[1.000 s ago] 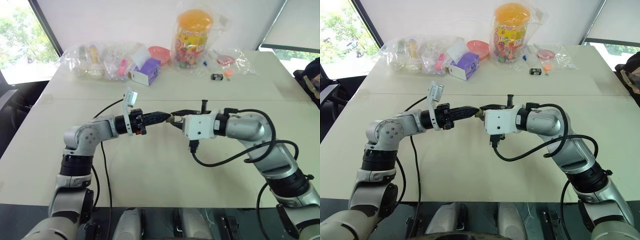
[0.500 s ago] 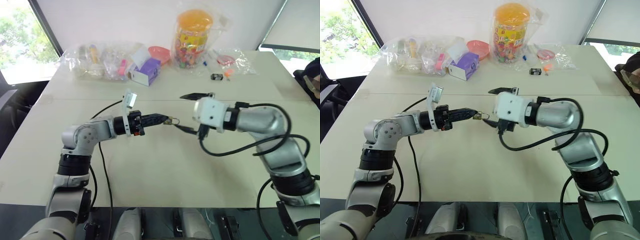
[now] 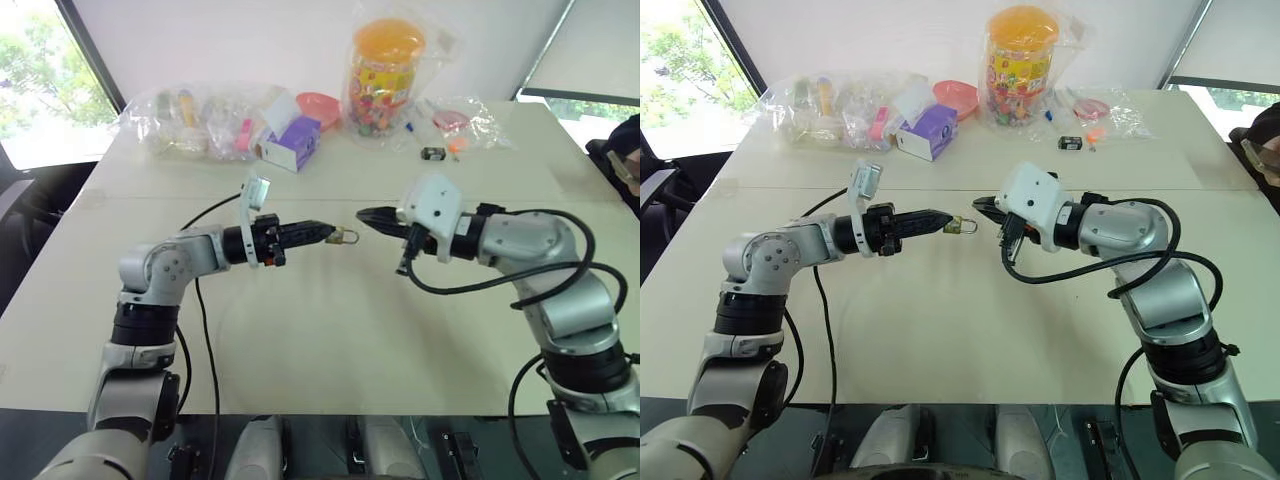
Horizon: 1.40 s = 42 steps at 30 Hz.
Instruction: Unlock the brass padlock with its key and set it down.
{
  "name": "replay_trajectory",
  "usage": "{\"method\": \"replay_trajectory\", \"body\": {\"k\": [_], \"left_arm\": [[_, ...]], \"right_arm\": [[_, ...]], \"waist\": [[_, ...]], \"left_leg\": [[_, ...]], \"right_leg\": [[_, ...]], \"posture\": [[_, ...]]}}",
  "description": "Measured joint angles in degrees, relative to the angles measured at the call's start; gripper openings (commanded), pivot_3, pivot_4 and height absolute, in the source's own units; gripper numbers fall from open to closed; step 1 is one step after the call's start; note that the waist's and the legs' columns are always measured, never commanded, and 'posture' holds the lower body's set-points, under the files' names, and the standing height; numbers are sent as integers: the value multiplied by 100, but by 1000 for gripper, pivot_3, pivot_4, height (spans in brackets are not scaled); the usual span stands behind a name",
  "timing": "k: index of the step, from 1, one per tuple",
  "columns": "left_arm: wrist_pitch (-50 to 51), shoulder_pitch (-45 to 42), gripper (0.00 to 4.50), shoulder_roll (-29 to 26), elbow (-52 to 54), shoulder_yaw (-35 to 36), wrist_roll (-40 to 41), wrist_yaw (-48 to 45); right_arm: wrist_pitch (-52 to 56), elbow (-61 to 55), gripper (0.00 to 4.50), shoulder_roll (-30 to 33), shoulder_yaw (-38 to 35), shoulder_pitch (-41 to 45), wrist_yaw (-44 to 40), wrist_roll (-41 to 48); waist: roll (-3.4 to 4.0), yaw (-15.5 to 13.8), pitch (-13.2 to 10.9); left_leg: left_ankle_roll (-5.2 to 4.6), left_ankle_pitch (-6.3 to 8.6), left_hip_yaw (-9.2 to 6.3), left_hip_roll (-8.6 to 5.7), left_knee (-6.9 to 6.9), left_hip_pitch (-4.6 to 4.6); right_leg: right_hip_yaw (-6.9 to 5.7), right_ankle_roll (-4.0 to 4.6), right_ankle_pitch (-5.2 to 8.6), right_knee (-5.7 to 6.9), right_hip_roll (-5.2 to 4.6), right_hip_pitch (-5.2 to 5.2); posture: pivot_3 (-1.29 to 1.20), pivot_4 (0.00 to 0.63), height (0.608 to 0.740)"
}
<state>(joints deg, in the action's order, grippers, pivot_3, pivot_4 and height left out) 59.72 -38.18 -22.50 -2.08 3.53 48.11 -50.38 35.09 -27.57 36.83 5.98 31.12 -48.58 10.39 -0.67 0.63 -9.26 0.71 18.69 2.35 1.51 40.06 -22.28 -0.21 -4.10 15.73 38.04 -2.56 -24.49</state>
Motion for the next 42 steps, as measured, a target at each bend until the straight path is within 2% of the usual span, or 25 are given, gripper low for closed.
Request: {"method": "replay_trajectory", "body": {"k": [25, 33, 38, 42], "left_arm": [[128, -22, 0, -94, 122, 23, 261, -60], [-190, 77, 0, -59, 107, -51, -42, 55], [-385, 289, 0, 189, -52, -251, -285, 148], [-406, 293, 0, 665, -450, -444, -438, 317]], "right_arm": [[-568, 515, 37, -33, 433, -448, 126, -126], [-523, 292, 37, 82, 412, -821, 121, -107], [-173, -284, 37, 449, -159, -1478, 252, 5], [202, -811, 37, 485, -494, -1725, 472, 121]], "waist": [[0, -1, 0], [-1, -1, 0], [-1, -48, -1], [-1, -65, -1]], "left_leg": [[0, 0, 0, 0, 0, 0], [0, 0, 0, 0, -1, -1], [-2, 1, 0, -5, 0, -3], [-2, 1, 0, -3, 0, -2]], "right_leg": [[0, 0, 0, -1, 0, 0], [0, 0, 0, -2, 2, 0], [0, 0, 0, -6, 0, 1], [0, 0, 0, -6, 6, 1]], "posture": [[0, 150, 740], [0, 150, 740], [0, 150, 740], [0, 150, 740]]}}
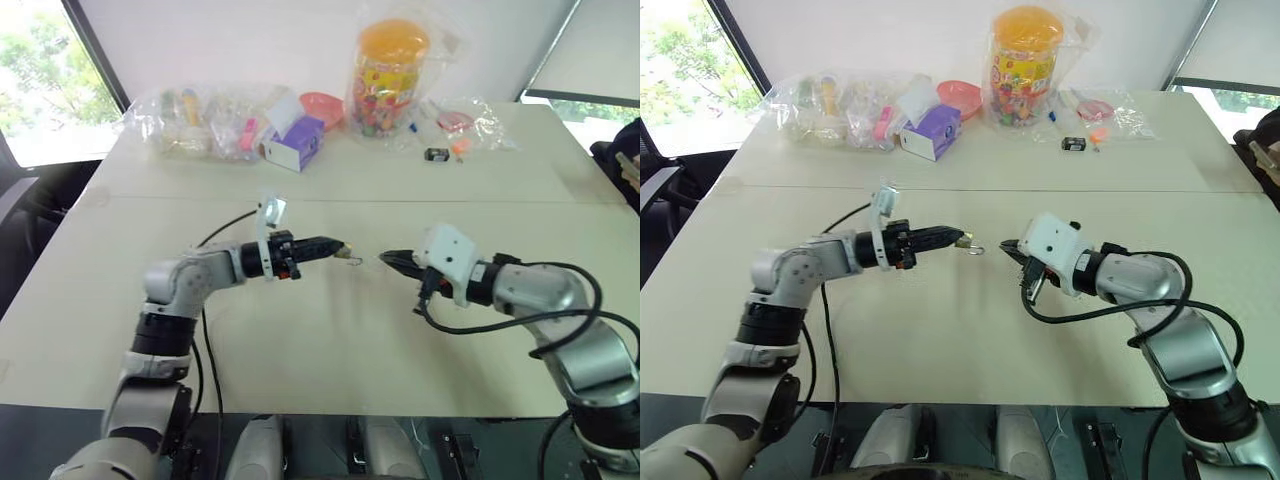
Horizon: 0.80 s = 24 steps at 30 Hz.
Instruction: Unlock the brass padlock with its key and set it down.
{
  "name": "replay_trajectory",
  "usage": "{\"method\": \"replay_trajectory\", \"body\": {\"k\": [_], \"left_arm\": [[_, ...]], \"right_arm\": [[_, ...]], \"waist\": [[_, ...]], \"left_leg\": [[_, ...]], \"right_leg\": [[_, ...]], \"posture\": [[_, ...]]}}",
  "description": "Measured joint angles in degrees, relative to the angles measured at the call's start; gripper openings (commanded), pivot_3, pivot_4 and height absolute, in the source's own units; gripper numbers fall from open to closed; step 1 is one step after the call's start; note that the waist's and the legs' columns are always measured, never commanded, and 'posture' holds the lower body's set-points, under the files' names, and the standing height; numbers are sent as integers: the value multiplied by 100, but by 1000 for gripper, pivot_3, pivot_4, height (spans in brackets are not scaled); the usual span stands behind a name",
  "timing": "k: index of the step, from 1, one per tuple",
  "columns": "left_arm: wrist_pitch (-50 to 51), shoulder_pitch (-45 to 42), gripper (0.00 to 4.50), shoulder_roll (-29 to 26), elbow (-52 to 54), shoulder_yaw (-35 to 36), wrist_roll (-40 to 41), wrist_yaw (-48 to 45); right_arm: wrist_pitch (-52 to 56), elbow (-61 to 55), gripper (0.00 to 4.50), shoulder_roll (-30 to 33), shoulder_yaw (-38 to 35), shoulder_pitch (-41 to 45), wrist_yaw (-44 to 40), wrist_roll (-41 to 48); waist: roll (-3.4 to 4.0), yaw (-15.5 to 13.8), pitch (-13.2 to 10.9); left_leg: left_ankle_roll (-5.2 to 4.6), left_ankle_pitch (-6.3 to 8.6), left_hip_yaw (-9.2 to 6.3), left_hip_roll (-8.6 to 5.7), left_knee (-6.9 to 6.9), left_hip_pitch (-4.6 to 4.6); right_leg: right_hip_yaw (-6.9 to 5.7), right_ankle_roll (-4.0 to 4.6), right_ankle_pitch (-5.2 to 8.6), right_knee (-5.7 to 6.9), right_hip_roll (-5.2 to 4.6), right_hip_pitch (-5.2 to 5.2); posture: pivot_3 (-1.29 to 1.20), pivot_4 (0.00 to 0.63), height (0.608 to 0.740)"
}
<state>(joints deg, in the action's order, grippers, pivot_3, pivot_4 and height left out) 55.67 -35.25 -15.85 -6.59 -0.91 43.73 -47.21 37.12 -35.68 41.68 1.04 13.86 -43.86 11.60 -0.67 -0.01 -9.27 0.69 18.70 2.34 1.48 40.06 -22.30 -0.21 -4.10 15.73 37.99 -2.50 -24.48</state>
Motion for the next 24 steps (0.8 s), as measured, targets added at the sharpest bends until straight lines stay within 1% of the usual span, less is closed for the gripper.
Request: {"method": "replay_trajectory", "body": {"k": [3, 6, 11, 15, 17, 18, 19, 23, 24], "left_arm": [[-186, -83, 0, 394, -537, -78, -271, 164], [-572, -119, 0, 628, -1188, -171, -663, 305], [-1092, -248, 0, 750, -1862, -181, -1108, 338], [-1239, -272, 0, 737, -2024, -183, -1272, 180], [-1249, -268, 931, 690, -2022, -190, -1330, 66], [-1246, -260, 1224, 658, -2021, -214, -1364, 33], [-1241, -227, 1686, 603, -2012, -257, -1405, -25], [-1246, -106, 3783, 518, -1703, -353, -1436, -350], [-1247, -83, 4220, 464, -1612, -403, -1437, -420]], "right_arm": [[239, -234, 37, -4, -96, -65, 181, 51], [416, -448, 37, -5, -152, -110, 347, 67], [644, -686, 37, -10, -157, -207, 566, 98], [759, -784, 37, -17, -154, -207, 708, 102], [795, -811, 0, -23, -141, -206, 763, 110], [814, -813, 0, -25, -133, -206, 775, 112], [828, -814, 0, -31, -122, -205, 794, 115], [846, -815, 0, -36, -53, -180, 821, 124], [845, -814, 0, -35, -37, -175, 821, 126]], "waist": [[0, -3, 0], [0, -6, 0], [-2, -34, -1], [-2, -39, -1], [-2, -34, -1], [-2, -33, -1], [-2, -28, -1], [-1, -29, 0], [-1, -23, 0]], "left_leg": [[0, 0, 0, -1, 0, 0], [0, 0, 0, -2, -1, 1], [-1, 0, 0, -4, 0, 0], [-1, 1, 0, -4, 0, 0], [-1, 1, 0, -3, 0, 0], [-1, 1, 0, -3, 0, 0], [-1, 1, 0, -3, -1, 0], [-1, 1, -1, -2, 0, 2], [-1, 1, -1, -2, 0, 5]], "right_leg": [[0, 0, 0, 0, 2, 0], [0, 0, 0, 0, 4, 0], [0, 0, 0, -1, 3, 0], [0, 0, 0, -1, 3, 0], [-1, 0, 0, -1, 4, 0], [0, 0, 0, -1, 4, 0], [0, 0, 0, -1, 4, 0], [0, 0, 0, 0, 4, 3], [0, 0, 0, 0, 4, 5]], "posture": [[0, 150, 740], [0, 150, 740], [0, 150, 740], [0, 150, 740], [0, 150, 740], [0, 150, 740], [0, 150, 740], [0, 150, 740], [0, 150, 740]]}}
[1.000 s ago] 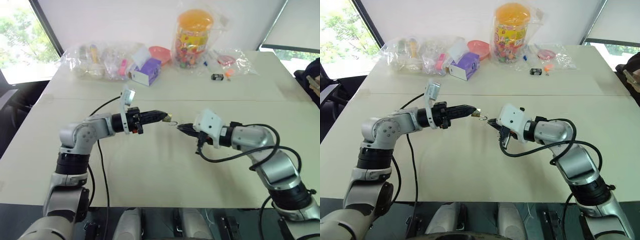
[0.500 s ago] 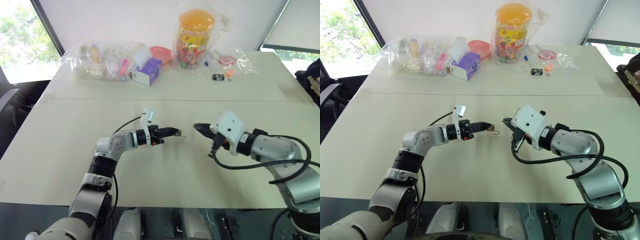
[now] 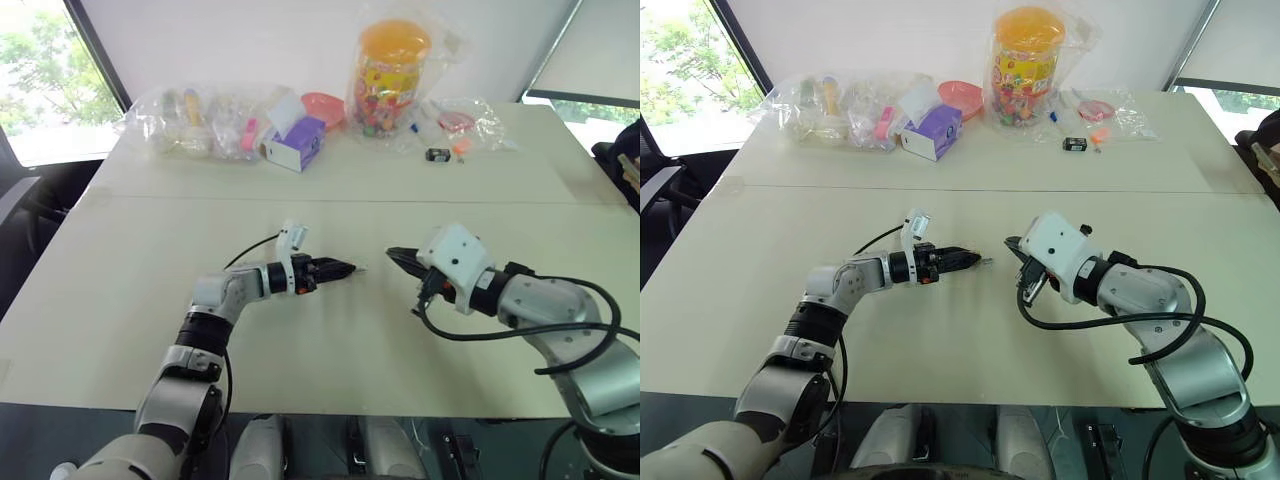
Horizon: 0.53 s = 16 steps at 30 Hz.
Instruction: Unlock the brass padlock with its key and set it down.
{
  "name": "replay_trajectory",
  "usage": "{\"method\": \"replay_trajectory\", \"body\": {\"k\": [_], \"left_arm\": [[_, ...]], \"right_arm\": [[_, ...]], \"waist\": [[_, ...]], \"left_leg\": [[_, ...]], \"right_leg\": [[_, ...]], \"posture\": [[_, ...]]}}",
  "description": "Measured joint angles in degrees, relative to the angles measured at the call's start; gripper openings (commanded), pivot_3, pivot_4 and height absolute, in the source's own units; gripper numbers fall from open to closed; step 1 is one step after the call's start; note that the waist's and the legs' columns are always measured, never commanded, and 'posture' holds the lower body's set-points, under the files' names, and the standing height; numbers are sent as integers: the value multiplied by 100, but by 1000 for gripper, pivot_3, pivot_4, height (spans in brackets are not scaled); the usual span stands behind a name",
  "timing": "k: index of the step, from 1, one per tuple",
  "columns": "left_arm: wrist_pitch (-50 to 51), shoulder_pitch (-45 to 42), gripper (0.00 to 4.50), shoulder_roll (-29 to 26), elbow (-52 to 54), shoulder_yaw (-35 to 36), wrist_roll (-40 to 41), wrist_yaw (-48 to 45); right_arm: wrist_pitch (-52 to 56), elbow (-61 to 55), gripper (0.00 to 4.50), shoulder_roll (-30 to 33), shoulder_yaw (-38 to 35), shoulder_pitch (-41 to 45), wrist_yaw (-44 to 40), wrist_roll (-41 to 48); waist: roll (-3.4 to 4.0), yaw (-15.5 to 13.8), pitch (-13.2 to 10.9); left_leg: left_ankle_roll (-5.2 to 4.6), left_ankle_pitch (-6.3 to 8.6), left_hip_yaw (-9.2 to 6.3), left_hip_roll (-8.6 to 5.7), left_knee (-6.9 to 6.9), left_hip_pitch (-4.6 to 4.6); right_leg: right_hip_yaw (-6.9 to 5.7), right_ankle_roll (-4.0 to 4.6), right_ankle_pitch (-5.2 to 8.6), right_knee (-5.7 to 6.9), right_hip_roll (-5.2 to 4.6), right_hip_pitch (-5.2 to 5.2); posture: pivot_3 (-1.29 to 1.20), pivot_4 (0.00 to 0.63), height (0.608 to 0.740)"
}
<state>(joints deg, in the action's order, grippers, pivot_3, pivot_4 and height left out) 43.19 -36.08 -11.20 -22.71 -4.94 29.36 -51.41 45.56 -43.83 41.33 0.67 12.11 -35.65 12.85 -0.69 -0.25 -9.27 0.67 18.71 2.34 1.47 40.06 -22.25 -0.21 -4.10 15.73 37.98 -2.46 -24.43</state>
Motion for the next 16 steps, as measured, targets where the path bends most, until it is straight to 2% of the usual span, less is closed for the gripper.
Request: {"method": "replay_trajectory", "body": {"k": [5, 12, 16], "left_arm": [[-274, 209, 4220, -411, 373, -130, -192, -226], [-402, 784, 4220, -1625, 1484, -285, -314, -929], [-405, 908, 4220, -1880, 2059, -285, -256, -1145]], "right_arm": [[-14, 1, 0, 42, 18, 20, -16, 14], [-28, -12, 0, 675, -123, -383, -451, 133], [-51, -65, 0, 780, -237, -453, -613, 263]], "waist": [[0, 82, 0], [1, 66, 0], [0, 30, 0]], "left_leg": [[0, 0, -1, 6, -3, 4], [0, 0, -4, 6, -4, -2], [-2, 1, -4, 2, -1, -4]], "right_leg": [[0, 0, 0, 1, 4, 1], [0, 1, 1, -2, -6, 0], [0, 1, 1, -2, -6, 1]], "posture": [[0, 150, 740], [0, 150, 740], [0, 150, 740]]}}
